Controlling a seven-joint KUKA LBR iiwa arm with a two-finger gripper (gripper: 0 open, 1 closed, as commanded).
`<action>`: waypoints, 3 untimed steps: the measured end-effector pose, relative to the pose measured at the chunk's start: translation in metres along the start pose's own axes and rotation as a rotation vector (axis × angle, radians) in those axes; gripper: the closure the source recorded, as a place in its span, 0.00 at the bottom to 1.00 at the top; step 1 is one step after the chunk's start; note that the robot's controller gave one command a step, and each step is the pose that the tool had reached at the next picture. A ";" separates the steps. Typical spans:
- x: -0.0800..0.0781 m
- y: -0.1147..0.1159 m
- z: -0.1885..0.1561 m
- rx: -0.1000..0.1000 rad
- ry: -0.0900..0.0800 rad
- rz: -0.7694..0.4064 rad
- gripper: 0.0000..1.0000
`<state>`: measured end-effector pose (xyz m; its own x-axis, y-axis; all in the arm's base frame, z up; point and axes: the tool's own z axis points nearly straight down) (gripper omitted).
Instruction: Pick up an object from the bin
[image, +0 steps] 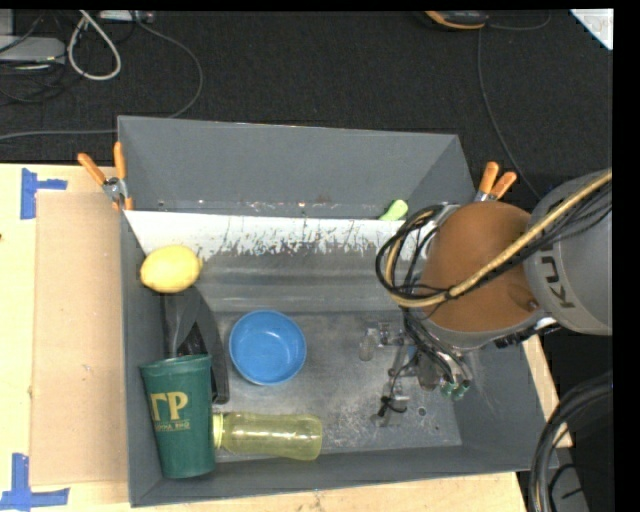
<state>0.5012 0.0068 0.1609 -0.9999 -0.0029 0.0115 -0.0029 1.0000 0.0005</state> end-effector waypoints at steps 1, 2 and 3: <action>-0.002 0.000 -0.004 0.000 -0.009 0.000 0.00; -0.069 0.093 0.088 0.000 -0.011 -0.268 0.00; -0.057 0.111 0.037 0.000 -0.011 -0.206 0.00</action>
Offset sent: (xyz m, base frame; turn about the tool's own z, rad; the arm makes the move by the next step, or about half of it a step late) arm 0.0683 0.0943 -0.0909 -0.2746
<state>0.5576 0.1185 0.1234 -0.9783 -0.2071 0.0007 -0.2071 0.9783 0.0015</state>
